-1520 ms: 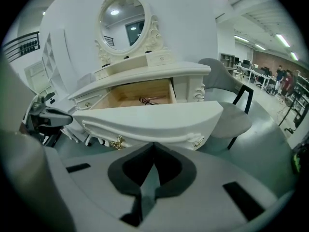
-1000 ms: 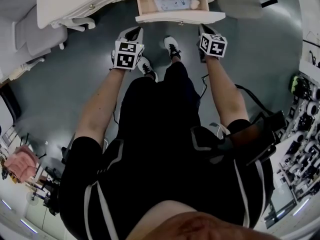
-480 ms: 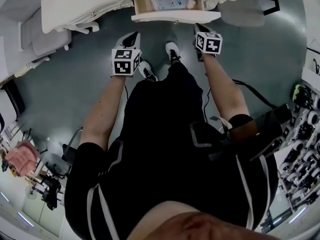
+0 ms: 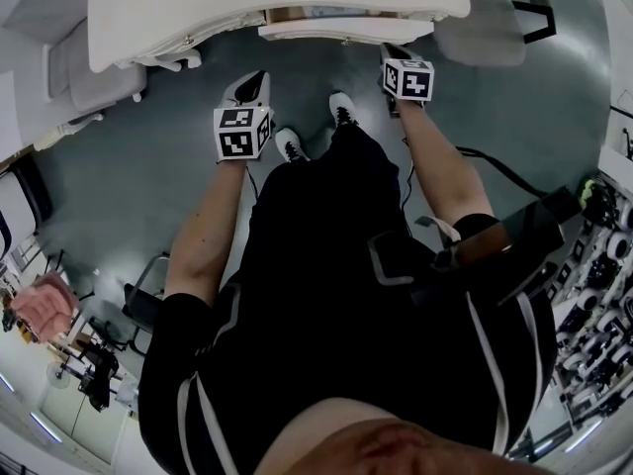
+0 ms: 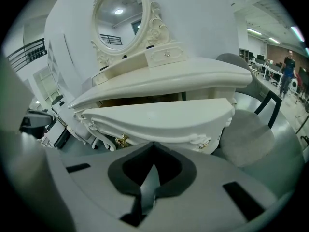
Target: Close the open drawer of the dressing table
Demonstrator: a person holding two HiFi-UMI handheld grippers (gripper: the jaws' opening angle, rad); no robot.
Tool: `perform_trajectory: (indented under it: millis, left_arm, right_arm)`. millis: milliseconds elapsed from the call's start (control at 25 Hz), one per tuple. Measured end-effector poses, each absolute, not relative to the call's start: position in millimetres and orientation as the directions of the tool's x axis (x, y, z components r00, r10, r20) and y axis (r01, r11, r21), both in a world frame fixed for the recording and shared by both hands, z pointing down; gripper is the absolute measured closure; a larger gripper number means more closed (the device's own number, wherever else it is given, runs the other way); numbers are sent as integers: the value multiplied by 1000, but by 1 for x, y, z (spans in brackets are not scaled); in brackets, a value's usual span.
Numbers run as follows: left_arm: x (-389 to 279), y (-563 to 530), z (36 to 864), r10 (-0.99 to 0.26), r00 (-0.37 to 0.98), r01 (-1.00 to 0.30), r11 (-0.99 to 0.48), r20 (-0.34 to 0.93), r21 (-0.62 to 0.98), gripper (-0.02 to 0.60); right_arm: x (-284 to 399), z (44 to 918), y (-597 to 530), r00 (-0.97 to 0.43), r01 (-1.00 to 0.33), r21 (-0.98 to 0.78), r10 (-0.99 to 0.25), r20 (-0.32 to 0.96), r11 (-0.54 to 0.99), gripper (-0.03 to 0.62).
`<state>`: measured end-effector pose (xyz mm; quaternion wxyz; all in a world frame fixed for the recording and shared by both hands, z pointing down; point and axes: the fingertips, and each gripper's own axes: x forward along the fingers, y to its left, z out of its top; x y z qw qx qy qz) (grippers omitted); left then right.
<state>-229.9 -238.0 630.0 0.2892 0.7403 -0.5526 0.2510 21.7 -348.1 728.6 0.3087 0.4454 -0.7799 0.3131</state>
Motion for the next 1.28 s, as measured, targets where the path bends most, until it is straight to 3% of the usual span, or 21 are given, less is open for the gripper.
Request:
perform_trajectory:
  millis: [880, 1280]
  left_arm:
    - [-251, -273, 589, -762, 150, -988, -96, 630, 120, 578]
    - [-248, -280, 581, -763, 150, -989, -107, 629, 107, 578]
  right_arm:
    - [2, 736, -404, -460, -863, -247, -484, 745, 440, 589]
    - [-8, 735, -424, -480, -853, -257, -487, 730, 454, 589]
